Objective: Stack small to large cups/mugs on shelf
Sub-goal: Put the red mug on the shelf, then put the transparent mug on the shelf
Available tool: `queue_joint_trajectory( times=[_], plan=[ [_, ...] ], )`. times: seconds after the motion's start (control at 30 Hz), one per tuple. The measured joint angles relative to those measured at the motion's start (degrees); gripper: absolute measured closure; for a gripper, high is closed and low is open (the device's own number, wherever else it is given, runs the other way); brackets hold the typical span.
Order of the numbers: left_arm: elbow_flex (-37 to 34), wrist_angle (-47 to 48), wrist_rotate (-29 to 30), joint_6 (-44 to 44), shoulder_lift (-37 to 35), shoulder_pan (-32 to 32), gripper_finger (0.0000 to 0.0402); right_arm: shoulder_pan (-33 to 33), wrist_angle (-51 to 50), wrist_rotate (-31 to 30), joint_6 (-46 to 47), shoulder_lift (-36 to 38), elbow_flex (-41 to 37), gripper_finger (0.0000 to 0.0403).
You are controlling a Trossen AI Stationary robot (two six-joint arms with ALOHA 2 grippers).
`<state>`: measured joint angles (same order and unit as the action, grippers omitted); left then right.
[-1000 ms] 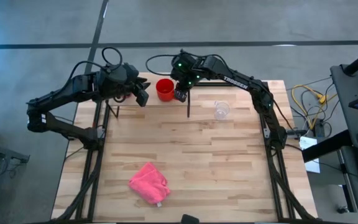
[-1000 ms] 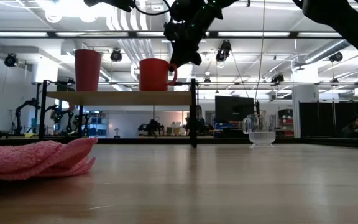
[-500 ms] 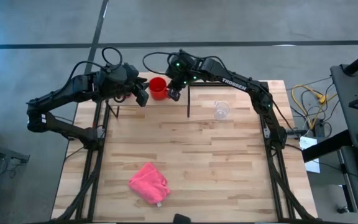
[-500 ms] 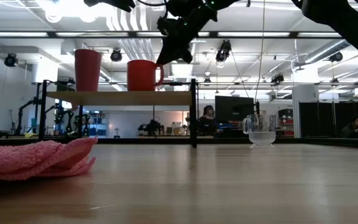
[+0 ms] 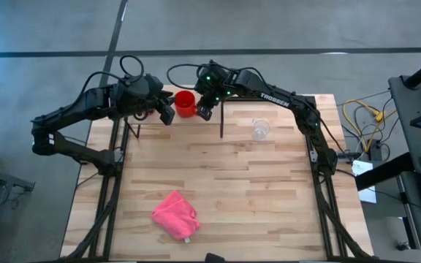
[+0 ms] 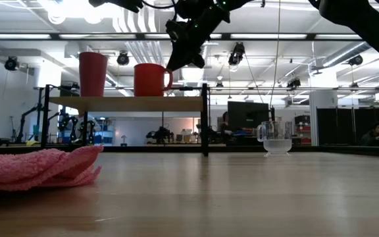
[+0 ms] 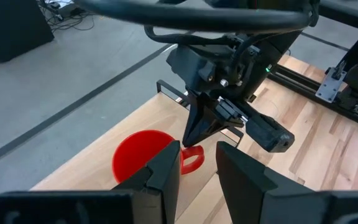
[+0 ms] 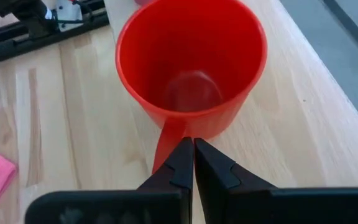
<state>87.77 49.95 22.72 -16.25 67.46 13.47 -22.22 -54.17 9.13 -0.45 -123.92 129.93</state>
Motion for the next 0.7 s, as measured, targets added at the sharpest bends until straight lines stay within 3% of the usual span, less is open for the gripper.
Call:
queue_joint_trajectory(
  times=[0.7],
  plan=[
    [0.0, 0.0, 0.0, 0.1, 0.0, 0.0, 0.0311, 0.4, 16.7, -0.1, 0.9, 0.0, -3.3, 0.0395]
  ],
)
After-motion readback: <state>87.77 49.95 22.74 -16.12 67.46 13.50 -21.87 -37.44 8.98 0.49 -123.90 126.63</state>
